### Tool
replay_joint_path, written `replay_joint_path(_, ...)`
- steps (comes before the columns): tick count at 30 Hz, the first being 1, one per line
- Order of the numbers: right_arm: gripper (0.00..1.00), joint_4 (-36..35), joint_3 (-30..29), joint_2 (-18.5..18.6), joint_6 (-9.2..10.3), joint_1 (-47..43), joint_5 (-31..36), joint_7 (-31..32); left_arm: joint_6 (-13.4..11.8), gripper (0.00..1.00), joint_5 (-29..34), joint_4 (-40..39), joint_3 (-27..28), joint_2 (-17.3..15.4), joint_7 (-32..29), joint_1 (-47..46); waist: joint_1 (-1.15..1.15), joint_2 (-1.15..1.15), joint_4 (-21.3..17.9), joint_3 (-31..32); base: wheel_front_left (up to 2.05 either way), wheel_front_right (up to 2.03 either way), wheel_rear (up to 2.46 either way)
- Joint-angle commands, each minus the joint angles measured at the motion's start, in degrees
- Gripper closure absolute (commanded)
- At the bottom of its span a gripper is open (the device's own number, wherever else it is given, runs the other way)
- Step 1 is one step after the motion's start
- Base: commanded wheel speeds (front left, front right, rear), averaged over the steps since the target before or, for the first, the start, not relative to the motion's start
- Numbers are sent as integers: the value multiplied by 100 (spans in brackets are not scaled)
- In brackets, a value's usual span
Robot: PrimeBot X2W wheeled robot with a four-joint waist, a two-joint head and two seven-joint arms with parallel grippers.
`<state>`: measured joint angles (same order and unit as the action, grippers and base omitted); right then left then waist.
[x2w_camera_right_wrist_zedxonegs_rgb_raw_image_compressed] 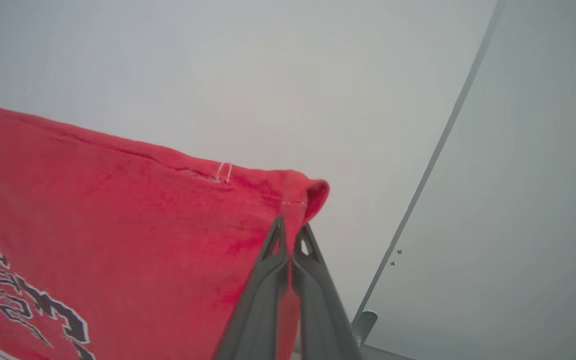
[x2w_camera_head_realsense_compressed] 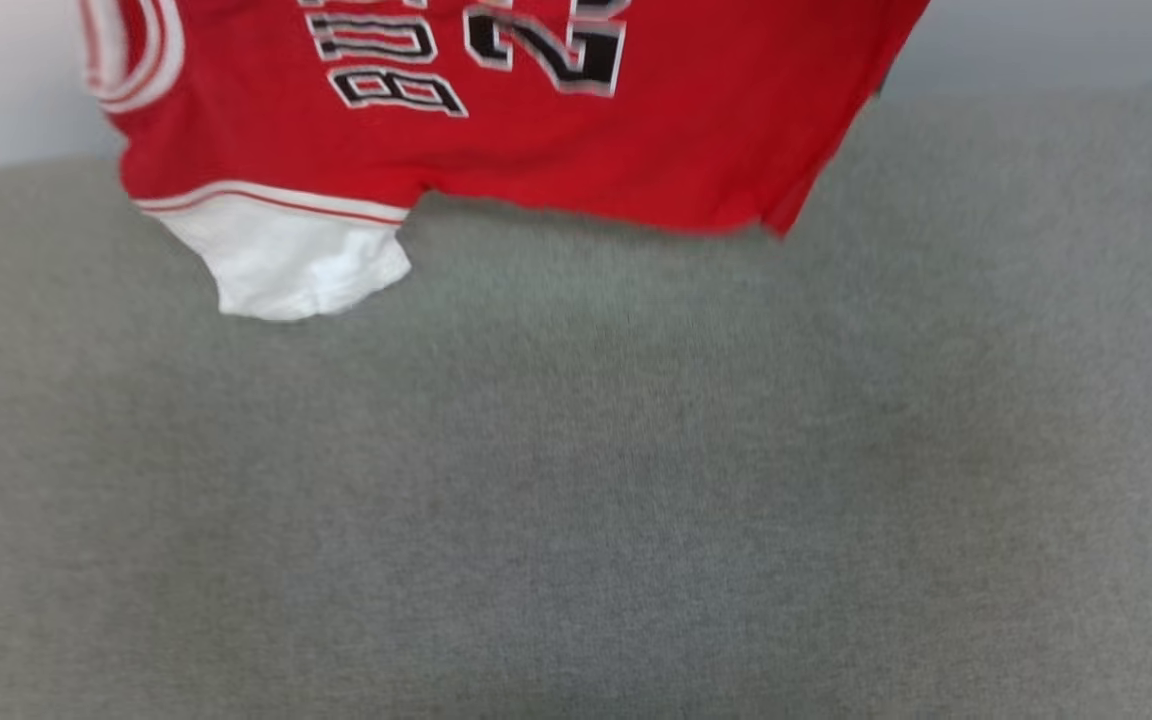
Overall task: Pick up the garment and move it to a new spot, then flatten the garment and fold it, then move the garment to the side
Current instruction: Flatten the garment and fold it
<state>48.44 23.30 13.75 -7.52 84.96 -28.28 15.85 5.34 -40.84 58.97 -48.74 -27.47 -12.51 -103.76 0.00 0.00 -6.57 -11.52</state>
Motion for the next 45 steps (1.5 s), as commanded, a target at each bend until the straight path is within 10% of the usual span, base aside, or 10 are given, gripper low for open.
replay_joint_path(1, 100, -18, 1, 25, 7, 111, 10, -74, 20, 100, 55, 3, -14, -35, 35, -164, 0, 0, -90, -642, 0, 0, 0)
replay_joint_path(16, 100, 961, -734, -208, 7, 1607, 1054, -2661, -93, 100, 857, 339, -199, -51, 1344, -2559, 0, 0, -173, -2887, 0, 0, 0)
replay_joint_path(27, 100, 1755, -1270, -461, 7, 2151, 1794, -3071, 76, 100, 834, 691, -237, 428, 2208, -2922, 0, 0, 264, -3891, 0, 0, 0)
replay_joint_path(45, 100, 2165, -307, -534, 7, 869, 1226, -2796, 212, 100, 72, 1104, -400, 469, 1939, -634, 0, 0, 473, -2354, 0, 0, 0)
